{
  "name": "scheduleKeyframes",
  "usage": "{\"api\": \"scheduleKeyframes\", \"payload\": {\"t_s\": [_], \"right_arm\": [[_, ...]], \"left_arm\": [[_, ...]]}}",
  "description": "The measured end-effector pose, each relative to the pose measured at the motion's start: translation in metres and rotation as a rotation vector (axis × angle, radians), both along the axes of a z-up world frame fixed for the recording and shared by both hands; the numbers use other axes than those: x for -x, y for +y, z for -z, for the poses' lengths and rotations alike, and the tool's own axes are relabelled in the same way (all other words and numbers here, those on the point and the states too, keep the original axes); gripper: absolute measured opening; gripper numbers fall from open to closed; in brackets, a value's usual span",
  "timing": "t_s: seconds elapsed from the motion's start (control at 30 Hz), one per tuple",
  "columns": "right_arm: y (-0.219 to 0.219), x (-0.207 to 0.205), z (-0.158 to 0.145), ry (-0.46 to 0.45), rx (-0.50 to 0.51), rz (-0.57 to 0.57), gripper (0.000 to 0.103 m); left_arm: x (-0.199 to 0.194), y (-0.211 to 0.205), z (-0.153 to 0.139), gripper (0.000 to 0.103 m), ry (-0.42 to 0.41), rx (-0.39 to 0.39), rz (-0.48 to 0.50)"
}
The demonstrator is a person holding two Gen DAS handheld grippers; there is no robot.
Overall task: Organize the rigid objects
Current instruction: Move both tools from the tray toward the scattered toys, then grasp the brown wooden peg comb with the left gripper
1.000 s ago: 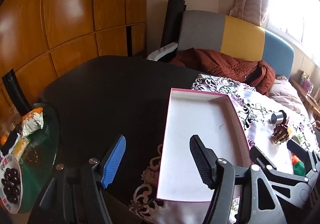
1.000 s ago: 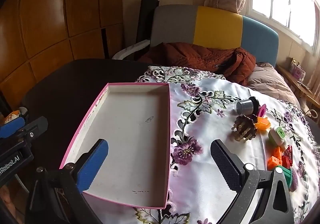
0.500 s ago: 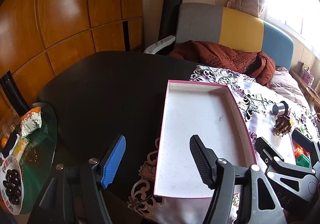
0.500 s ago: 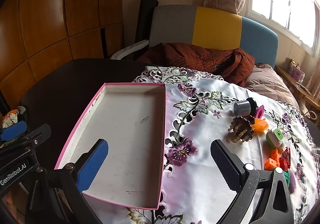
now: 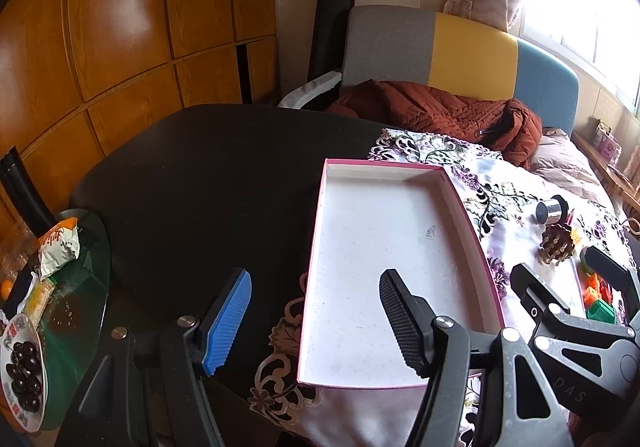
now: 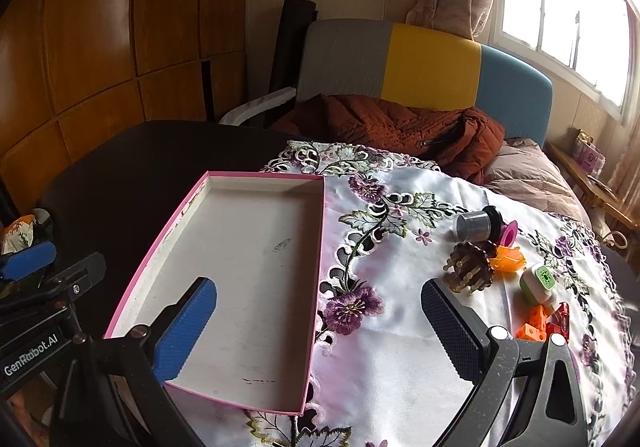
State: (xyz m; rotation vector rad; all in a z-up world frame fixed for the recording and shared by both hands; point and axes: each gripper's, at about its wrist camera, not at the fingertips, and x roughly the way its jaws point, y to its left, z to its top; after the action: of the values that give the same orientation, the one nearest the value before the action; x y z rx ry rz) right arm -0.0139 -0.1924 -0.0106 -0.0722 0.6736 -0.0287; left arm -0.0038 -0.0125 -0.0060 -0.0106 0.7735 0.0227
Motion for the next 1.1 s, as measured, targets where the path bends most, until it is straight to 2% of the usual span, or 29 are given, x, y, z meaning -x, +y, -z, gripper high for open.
{"api": "scheduleKeyframes", "payload": {"t_s": [0.3,0.57,0.83,1.1], "right_arm": [[-0.016,0.001,-0.001,-0.001,0.018,0.022,0.103],[-0.058,0.002,-0.007,-0.008,0.031,0.089,0.103],[-0.124,0.003,-0.015,0.005,-0.022,0.192,0.103],[-0.217,0.011,-0.018,0.041,-0.118,0.33,0.103]], "left_arm": [[0.001,-0.012,0.005,0.068,0.024,-0.006,0.054],[0.001,-0.031,0.002,0.068,0.008,-0.051,0.115],[-0.004,-0.05,0.0,0.068,0.006,-0.038,0.193],[-0.009,-0.08,0.007,0.068,0.064,0.024,0.297]]}}
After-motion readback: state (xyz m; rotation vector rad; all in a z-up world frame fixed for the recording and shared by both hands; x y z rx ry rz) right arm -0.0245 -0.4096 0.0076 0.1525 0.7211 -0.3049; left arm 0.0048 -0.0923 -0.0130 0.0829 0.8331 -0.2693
